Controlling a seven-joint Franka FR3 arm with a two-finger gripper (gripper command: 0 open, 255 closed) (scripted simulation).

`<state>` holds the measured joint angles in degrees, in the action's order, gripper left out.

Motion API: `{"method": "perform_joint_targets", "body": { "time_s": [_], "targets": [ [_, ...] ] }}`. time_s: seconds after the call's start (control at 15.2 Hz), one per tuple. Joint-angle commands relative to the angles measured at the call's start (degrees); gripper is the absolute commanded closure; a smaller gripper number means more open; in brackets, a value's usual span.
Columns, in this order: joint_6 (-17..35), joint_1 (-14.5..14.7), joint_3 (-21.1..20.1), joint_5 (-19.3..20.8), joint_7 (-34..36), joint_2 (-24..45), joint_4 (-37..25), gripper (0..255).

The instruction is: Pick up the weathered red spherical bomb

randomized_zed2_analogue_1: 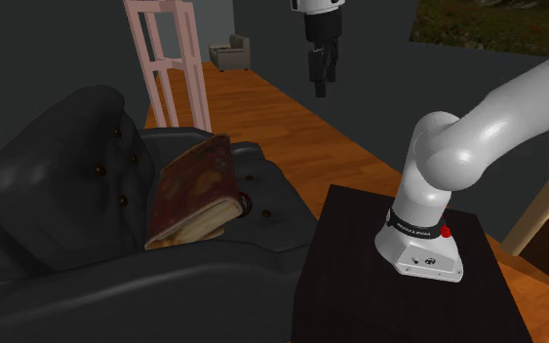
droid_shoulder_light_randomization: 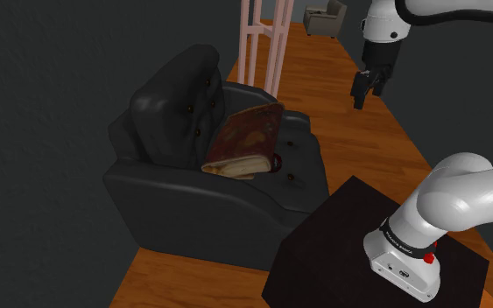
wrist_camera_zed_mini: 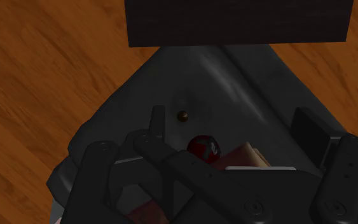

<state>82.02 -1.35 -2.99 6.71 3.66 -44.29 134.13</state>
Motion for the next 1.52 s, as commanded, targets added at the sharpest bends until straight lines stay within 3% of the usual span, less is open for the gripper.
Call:
{"method": "perform_joint_targets", "body": {
  "time_s": [0.0,0.73,1.45],
  "targets": [
    [0.0,0.0,0.0,0.0,0.0,0.0,0.0,0],
    [29.71,0.99,1.73,3.4,-1.67,4.71,17.7,0],
    [63.31,-1.45,1.93,11.23,0.43,25.75,23.0,0]
  ]
}}
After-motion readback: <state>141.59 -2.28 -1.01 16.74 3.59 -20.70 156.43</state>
